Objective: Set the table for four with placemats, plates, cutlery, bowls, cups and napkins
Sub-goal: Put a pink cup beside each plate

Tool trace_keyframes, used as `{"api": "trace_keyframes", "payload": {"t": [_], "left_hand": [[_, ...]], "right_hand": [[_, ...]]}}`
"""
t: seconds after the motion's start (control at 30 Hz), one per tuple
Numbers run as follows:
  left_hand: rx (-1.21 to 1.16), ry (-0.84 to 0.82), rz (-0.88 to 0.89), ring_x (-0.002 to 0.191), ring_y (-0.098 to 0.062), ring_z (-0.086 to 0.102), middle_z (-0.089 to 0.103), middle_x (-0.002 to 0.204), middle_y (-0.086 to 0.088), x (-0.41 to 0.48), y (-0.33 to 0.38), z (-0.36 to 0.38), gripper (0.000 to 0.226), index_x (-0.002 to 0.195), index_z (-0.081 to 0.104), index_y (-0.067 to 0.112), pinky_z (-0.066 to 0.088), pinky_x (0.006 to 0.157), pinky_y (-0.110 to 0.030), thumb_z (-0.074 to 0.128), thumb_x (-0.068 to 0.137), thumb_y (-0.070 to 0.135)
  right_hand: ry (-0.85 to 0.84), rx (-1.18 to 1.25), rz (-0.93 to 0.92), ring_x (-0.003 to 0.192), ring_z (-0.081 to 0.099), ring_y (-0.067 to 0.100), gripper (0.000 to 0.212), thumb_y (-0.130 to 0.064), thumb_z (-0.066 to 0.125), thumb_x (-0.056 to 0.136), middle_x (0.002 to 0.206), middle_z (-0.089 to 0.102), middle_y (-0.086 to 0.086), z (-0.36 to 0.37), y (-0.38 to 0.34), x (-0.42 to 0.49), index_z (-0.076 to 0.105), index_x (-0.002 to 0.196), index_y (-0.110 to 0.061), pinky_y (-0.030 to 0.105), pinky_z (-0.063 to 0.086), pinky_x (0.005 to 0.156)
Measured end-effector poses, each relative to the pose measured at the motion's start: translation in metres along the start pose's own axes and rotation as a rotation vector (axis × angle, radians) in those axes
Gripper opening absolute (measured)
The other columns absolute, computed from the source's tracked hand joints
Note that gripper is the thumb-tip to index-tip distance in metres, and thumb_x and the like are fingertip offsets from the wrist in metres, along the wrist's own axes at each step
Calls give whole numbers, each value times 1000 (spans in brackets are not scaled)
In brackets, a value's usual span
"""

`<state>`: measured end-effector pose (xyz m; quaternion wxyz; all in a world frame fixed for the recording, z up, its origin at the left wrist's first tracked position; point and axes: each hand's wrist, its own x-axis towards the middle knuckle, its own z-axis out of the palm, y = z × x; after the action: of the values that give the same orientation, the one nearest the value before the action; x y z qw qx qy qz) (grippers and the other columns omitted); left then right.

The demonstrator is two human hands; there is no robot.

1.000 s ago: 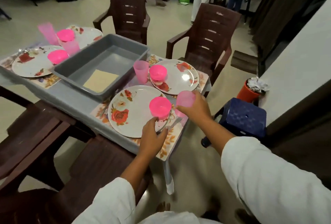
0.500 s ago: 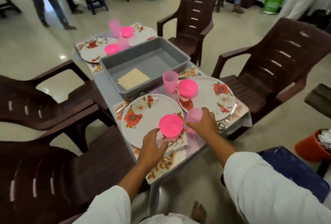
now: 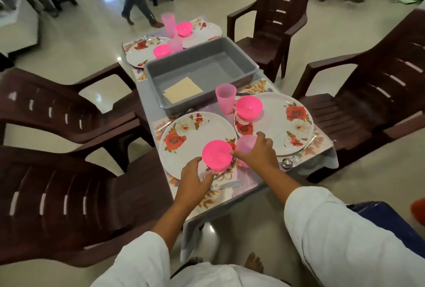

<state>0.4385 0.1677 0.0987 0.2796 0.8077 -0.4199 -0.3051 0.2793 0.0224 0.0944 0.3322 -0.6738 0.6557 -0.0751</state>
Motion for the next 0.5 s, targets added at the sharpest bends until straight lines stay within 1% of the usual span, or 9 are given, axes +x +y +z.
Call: {"api": "trace_keyframes", "payload": {"t": [0.07, 0.13, 0.17, 0.23, 0.27, 0.33, 0.4, 0.5], "left_hand": [[11, 4, -8, 141, -21, 42, 42, 156, 1, 2, 2, 2, 63, 147, 40, 25, 35, 115, -43, 61, 94, 50], [18, 5, -11, 140, -21, 43, 42, 156, 1, 3, 4, 3, 63, 147, 40, 25, 36, 115, -43, 61, 94, 51], [17, 5, -14, 140, -21, 43, 42, 156, 2, 3, 4, 3, 63, 147, 40, 26, 36, 115, -43, 61, 94, 52], [19, 4, -19, 140, -20, 43, 42, 156, 3, 3, 4, 2, 63, 147, 40, 27, 36, 115, -43, 61, 94, 52], [22, 4, -20, 140, -20, 43, 42, 156, 3, 4, 3, 0, 63, 147, 39, 27, 36, 116, -43, 60, 94, 53], [28, 12, -31, 140, -21, 42, 41, 157, 2, 4, 0, -5, 62, 148, 39, 26, 37, 117, -45, 60, 95, 51], [26, 26, -38, 141, -22, 42, 41, 157, 1, 5, -4, -11, 59, 148, 39, 24, 37, 117, -46, 60, 97, 46], [27, 34, -31, 140, -22, 42, 42, 156, -1, 10, -13, -22, 56, 148, 40, 21, 38, 116, -43, 60, 99, 40]], "right_hand": [[0, -21, -16, 132, 47, 35, 122, -83, 72, 61, 149, 38, 15, -1, 0, -2, 24, 152, -19, 46, 49, 99], [41, -72, -27, 132, 44, 33, 120, -89, 64, 61, 149, 39, 13, -4, 0, -7, 27, 151, -19, 45, 48, 99], [102, -119, -42, 130, 45, 31, 117, -92, 59, 63, 148, 41, 12, -5, -1, -11, 31, 149, -18, 43, 48, 98], [294, -195, -114, 122, 48, 28, 106, -94, 50, 67, 143, 47, 11, -8, -4, -19, 43, 141, -17, 38, 48, 95], [387, -203, -167, 117, 49, 26, 98, -92, 50, 70, 138, 50, 11, -9, -7, -21, 48, 134, -17, 36, 48, 92], [508, -195, -287, 107, 51, 24, 81, -85, 54, 77, 127, 56, 9, -10, -14, -26, 54, 121, -18, 34, 49, 86], [553, -177, -375, 100, 52, 22, 69, -79, 56, 81, 119, 58, 8, -7, -24, -29, 56, 115, -18, 34, 50, 82], [570, -128, -433, 96, 52, 21, 61, -73, 57, 84, 114, 60, 7, 3, -37, -35, 59, 113, -19, 33, 52, 78]]}}
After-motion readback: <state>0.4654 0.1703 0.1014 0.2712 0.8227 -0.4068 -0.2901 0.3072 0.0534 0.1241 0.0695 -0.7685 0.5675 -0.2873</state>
